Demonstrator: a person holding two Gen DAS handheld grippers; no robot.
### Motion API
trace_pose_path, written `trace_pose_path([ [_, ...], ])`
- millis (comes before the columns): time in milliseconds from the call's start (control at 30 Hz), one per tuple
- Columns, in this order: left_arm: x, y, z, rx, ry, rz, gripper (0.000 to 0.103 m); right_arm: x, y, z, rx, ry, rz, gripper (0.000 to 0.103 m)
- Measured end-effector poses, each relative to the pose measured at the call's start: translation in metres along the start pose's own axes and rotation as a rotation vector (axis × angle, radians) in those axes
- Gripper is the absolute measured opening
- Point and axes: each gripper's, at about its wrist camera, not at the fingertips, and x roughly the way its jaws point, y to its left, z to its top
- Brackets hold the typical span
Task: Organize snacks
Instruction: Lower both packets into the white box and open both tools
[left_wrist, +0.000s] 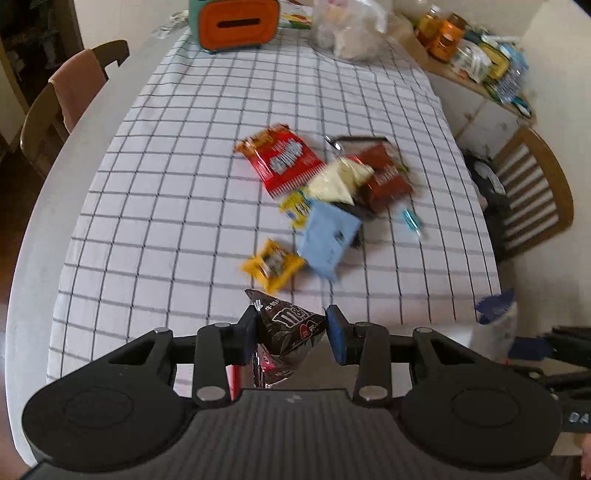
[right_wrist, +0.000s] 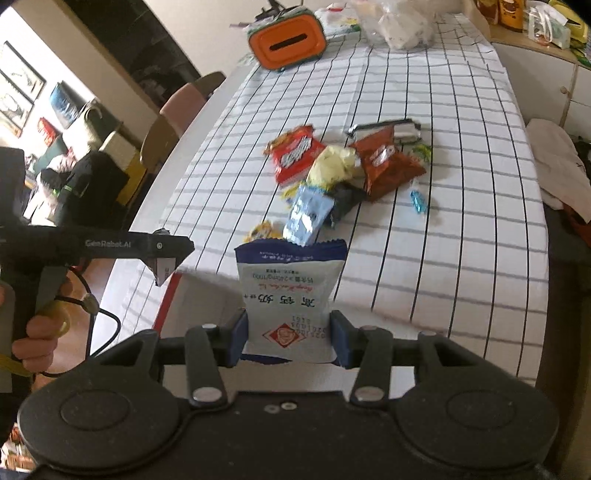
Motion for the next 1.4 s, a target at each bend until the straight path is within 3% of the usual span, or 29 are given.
trace_pose_path([
  [267, 0.011, -0.034, -0.043, 0.060, 0.071, -0.005, 0.038, 0.016, -0.004, -0.031, -0.017, 0.087, -0.005, 0.046],
  [633, 0.050, -0.051, -0.085, 0.128, 0.176, 0.067, 0.038, 0.054, -0.001, -0.055, -0.085, 0.203, -0.063, 0.046],
  [1033, 0.083, -0.064, -0.091, 0.157, 0.325, 0.103, 0.039, 0.085, 0.010, -0.073, -0.153, 0.296, -0.121, 0.046],
  [1400, 0.087, -0.071, -0.093, 0.176, 0.333, 0.099, 0.042, 0.081, 0.001, -0.076, -0.085, 0.319, -0.094, 0.047],
])
